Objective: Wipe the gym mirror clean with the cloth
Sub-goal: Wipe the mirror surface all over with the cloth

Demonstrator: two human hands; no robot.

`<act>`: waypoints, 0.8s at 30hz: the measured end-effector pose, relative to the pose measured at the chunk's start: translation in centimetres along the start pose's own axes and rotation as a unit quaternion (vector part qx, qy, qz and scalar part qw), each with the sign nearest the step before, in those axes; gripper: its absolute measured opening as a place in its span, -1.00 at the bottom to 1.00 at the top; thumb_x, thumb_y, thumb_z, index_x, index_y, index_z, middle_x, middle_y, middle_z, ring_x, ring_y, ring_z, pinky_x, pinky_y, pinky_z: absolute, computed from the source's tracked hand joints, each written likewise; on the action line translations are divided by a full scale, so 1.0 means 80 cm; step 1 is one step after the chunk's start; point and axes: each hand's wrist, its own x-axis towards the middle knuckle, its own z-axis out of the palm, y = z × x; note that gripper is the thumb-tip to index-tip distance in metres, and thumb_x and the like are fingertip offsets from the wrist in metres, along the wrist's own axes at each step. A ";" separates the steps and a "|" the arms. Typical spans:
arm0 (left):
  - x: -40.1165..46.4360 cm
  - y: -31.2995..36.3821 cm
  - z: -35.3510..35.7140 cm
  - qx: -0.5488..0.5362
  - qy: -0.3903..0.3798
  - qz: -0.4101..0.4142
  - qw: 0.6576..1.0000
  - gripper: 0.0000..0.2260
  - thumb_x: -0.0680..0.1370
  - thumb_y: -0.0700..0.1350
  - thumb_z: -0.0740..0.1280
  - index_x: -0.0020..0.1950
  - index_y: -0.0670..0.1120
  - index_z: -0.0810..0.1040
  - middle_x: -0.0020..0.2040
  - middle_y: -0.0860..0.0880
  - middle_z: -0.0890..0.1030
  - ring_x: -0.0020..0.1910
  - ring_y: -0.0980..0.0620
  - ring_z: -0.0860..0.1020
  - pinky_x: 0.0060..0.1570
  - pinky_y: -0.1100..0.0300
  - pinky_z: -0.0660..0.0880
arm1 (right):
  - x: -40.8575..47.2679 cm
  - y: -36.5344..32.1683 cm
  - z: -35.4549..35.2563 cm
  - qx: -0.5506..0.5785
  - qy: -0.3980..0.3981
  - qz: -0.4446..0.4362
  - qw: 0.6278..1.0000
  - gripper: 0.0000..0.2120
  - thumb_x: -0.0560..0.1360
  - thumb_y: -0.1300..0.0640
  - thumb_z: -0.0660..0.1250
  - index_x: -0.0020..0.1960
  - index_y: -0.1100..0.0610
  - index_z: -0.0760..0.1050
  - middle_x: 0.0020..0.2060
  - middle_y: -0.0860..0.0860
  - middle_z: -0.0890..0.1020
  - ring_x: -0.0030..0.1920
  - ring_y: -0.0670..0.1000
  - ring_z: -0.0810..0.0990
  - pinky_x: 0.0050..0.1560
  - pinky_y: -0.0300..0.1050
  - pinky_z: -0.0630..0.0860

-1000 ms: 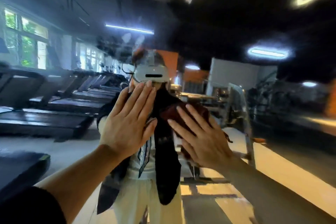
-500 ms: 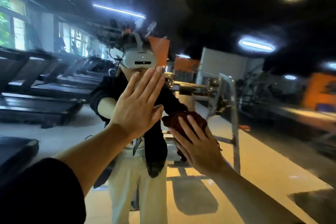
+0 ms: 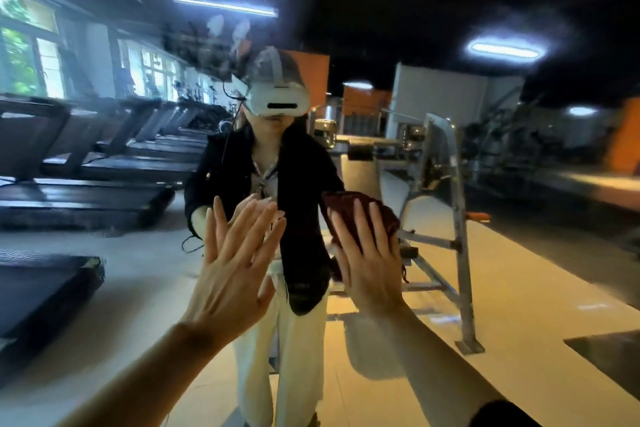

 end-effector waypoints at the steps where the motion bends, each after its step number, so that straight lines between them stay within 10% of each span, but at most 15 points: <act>1: 0.000 0.003 -0.002 0.003 -0.014 -0.006 1.000 -0.27 0.45 -0.09 0.38 0.59 -0.08 0.19 0.56 -0.17 0.27 0.58 -0.18 0.13 0.52 -0.30 -0.23 | 0.008 0.018 -0.007 0.016 0.020 0.066 0.998 -0.54 0.73 -0.06 -0.06 0.61 -0.02 0.06 0.59 0.10 0.09 0.61 0.16 0.01 0.44 0.35 0.28; 5: 0.020 0.024 -0.007 -0.013 -0.033 -0.042 0.998 -0.11 0.32 -0.16 0.55 0.58 -0.10 0.21 0.54 -0.20 0.30 0.53 -0.25 0.23 0.52 -0.26 -0.28 | 0.094 0.010 -0.013 0.077 0.098 0.239 0.963 -0.54 0.73 -0.02 -0.06 0.60 0.07 0.13 0.57 0.20 0.20 0.59 0.24 0.06 0.46 0.41 0.19; 11: 0.046 0.059 0.003 -0.051 -0.009 -0.104 0.993 -0.38 0.57 0.04 0.15 0.60 -0.16 0.20 0.57 -0.23 0.21 0.58 -0.20 0.07 0.55 -0.21 -0.21 | 0.109 0.041 -0.010 0.036 0.061 0.018 0.997 -0.55 0.73 -0.03 -0.03 0.59 0.03 0.19 0.58 0.12 0.21 0.61 0.15 0.06 0.46 0.35 0.23; 16: 0.040 0.085 0.021 -0.064 0.003 -0.065 0.996 -0.13 0.37 -0.18 0.50 0.61 -0.16 0.15 0.60 -0.19 0.12 0.61 -0.16 -0.02 0.53 -0.29 -0.16 | 0.023 0.147 -0.011 0.032 0.135 0.249 0.958 -0.53 0.68 0.08 0.06 0.55 0.20 0.28 0.54 0.24 0.27 0.57 0.27 0.14 0.49 0.34 0.20; 19: 0.031 0.102 0.021 -0.092 0.002 -0.124 0.988 -0.25 0.43 -0.05 0.33 0.60 -0.12 0.16 0.60 -0.18 0.11 0.60 -0.19 0.02 0.52 -0.29 -0.17 | 0.028 0.116 -0.006 0.074 0.172 0.345 0.919 -0.52 0.70 0.03 0.01 0.55 0.21 0.27 0.53 0.26 0.27 0.56 0.29 0.16 0.53 0.29 0.14; 24: 0.009 0.123 0.036 -0.105 -0.007 -0.202 0.974 -0.12 0.38 -0.10 0.53 0.60 -0.10 0.14 0.56 -0.21 0.18 0.56 -0.23 0.06 0.44 -0.38 -0.12 | 0.001 0.001 0.006 0.058 -0.006 0.009 0.998 -0.46 0.68 -0.10 0.10 0.61 -0.02 0.09 0.61 0.07 0.07 0.62 0.15 -0.01 0.53 0.28 0.07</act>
